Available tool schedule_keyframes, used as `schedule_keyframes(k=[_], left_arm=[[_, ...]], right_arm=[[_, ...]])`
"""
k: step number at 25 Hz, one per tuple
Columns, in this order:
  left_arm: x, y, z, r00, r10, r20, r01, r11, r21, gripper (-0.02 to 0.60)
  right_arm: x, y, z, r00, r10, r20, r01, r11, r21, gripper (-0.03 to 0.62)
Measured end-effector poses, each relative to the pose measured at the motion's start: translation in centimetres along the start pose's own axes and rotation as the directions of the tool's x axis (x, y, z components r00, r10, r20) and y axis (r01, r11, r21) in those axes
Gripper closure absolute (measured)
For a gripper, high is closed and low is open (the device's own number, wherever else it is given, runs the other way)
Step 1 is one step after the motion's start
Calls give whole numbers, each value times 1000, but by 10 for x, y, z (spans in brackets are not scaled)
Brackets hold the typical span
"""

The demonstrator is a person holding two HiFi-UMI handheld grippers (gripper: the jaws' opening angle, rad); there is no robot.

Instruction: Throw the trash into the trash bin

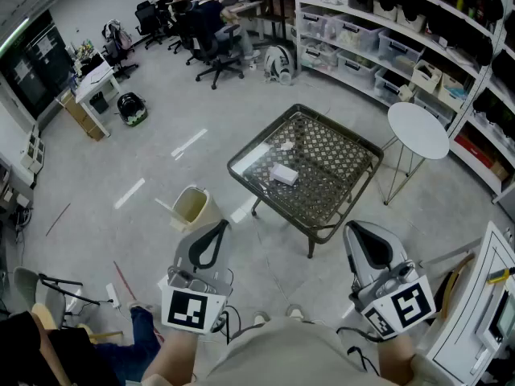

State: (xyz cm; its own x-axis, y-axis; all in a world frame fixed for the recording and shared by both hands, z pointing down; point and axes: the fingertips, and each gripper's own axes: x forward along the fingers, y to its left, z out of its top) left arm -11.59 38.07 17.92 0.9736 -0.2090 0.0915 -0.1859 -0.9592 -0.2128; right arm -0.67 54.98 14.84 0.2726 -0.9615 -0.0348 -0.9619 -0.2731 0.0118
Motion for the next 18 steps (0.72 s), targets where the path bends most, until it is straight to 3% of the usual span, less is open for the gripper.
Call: schedule_keyframes(k=[13, 17, 18], left_arm=[[5, -5, 2, 1000, 8, -9, -9, 1000, -17, 580], [8, -8, 1, 1000, 10, -7, -11, 1000, -19, 580], [9, -9, 1, 1000, 12, -7, -12, 1000, -22, 580]], right_arm=[[-1, -8, -2, 1000, 24, -2, -24, 999, 28, 591], [-3, -16, 1, 1000, -7, 24, 6, 999, 35, 590], [-3, -19, 3, 999, -13, 33, 12, 999, 39, 534]])
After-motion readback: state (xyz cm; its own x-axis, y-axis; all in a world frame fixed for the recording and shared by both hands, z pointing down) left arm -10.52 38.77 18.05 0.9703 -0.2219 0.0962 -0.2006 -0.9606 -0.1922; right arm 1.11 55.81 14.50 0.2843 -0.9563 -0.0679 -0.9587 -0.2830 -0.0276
